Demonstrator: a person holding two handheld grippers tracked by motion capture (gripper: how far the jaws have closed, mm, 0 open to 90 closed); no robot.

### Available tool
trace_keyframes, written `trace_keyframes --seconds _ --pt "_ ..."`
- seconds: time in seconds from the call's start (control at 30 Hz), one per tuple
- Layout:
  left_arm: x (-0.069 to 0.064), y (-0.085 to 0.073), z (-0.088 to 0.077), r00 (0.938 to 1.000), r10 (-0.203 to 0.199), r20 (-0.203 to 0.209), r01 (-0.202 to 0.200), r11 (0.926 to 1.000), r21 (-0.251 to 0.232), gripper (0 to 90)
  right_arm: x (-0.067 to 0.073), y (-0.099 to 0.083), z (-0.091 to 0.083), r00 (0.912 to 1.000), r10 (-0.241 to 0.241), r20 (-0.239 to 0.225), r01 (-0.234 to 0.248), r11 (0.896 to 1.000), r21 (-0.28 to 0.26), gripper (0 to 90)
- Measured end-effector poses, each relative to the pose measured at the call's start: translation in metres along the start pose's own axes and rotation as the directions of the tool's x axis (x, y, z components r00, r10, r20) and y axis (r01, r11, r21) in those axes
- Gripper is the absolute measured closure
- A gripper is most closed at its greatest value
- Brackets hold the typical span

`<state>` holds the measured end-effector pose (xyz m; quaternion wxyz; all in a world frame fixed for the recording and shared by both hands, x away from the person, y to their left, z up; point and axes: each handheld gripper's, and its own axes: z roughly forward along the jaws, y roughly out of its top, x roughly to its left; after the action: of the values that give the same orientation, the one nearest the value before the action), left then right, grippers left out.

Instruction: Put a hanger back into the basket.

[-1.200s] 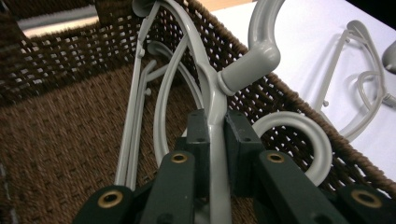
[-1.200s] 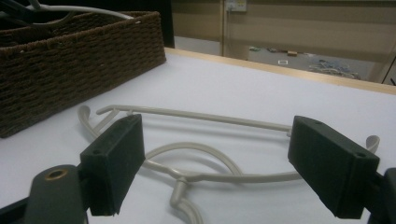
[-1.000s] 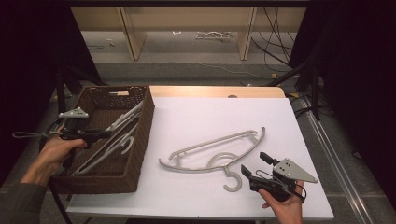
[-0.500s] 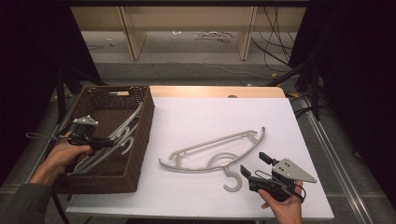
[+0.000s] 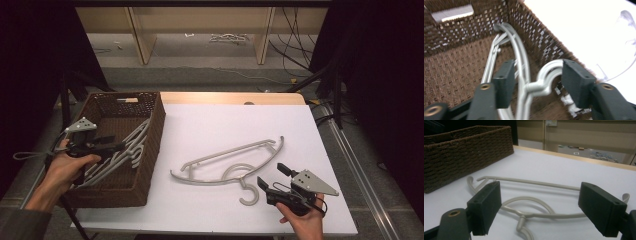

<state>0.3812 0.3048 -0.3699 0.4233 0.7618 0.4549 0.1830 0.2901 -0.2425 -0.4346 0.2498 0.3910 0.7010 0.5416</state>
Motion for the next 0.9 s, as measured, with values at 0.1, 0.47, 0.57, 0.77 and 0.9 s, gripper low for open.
trace_keyframes --seconds 0.1,0.47,0.57,0.77,0.9 --pt "-0.021 0.004 -0.007 0.9999 0.013 -0.003 -0.013 0.9982 -0.059 38.8 0.0 0.0 -0.001 1.0 0.005 -0.004 -0.005 1.0 0.013 19.7" --pt "-0.085 0.007 -0.009 0.9971 0.049 0.059 -0.038 0.9832 -0.178 29.3 0.0 0.001 -0.002 0.9999 -0.005 0.009 0.005 1.0 0.012 19.7" --pt "-0.104 0.005 -0.007 0.9926 0.073 0.097 -0.053 0.9784 -0.2 28.0 0.0 0.001 -0.002 0.9999 -0.015 0.008 0.015 1.0 0.005 19.7" --pt "-0.136 0.007 -0.002 0.9793 0.151 0.135 -0.118 0.9674 -0.224 24.8 -0.002 0.001 -0.001 0.9988 -0.048 0.01 0.049 0.999 -0.02 19.7" --pt "-0.149 0.008 0.004 0.9738 0.171 0.15 -0.134 0.9638 -0.231 24.0 -0.002 0.001 0.0 0.999 -0.042 0.013 0.043 0.999 -0.024 19.7"
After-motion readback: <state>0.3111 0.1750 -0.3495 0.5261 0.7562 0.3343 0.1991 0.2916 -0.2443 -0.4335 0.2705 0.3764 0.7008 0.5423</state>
